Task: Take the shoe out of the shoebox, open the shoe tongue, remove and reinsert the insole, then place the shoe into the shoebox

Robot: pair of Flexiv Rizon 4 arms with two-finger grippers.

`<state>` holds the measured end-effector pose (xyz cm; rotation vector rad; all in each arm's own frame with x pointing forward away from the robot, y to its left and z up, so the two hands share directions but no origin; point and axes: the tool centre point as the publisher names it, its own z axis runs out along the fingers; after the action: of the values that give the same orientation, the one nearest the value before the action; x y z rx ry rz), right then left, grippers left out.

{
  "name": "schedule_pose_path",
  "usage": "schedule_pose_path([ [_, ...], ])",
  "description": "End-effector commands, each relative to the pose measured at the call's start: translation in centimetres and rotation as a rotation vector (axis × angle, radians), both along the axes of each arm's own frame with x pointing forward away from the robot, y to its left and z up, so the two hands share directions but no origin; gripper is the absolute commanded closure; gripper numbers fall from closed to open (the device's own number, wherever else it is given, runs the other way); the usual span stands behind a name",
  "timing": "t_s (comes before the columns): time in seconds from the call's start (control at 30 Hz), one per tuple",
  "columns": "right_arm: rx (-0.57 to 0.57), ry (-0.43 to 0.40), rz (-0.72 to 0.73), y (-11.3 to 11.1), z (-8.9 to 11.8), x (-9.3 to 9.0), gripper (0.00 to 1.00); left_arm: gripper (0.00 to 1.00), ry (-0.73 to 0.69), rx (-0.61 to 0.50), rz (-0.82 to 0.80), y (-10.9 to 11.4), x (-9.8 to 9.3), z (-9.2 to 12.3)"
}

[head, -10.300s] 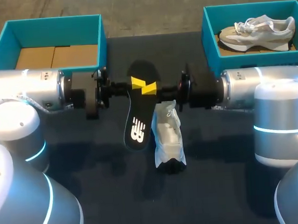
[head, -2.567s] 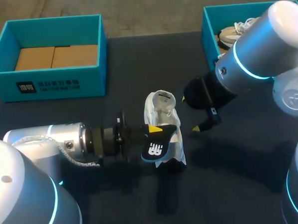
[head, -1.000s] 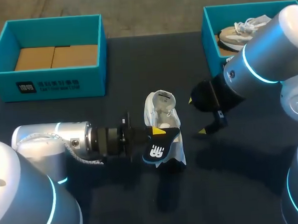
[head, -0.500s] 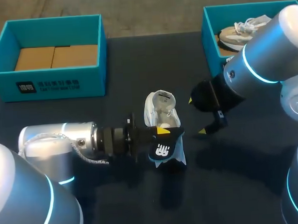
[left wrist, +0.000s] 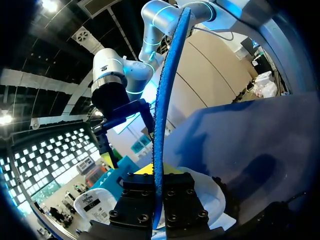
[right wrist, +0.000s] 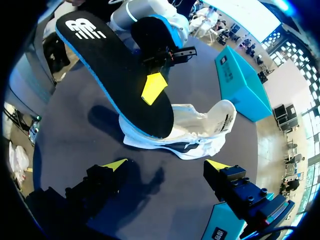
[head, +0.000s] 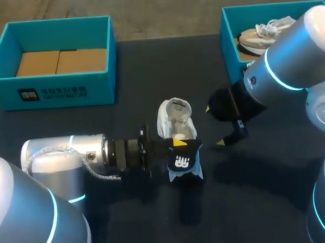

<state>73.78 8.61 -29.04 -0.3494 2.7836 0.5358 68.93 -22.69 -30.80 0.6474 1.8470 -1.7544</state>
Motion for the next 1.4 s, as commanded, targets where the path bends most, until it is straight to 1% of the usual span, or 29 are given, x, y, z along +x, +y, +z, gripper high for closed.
schedule_pose_path([
  [0.03,0.000,-0.001,0.000,-0.1,0.0,-0.1,0.00,1.00,-0.002,0.007,-0.009,0.1,0.4,-0.5],
  [0.27,0.000,-0.001,0.000,-0.1,0.0,-0.1,0.00,1.00,-0.004,0.022,-0.003,0.3,1.3,-1.6],
  [0.73,0.000,-0.001,0.000,-0.1,0.0,-0.1,0.00,1.00,-0.005,0.024,0.007,-0.3,2.8,-3.5],
  [1.13,0.000,-0.001,0.000,-0.1,0.0,-0.1,0.00,1.00,0.009,0.046,0.029,0.1,4.1,-4.4],
  [1.4,0.000,-0.001,0.000,-0.1,0.0,-0.1,0.00,1.00,0.008,0.056,0.043,0.4,4.6,-4.2],
])
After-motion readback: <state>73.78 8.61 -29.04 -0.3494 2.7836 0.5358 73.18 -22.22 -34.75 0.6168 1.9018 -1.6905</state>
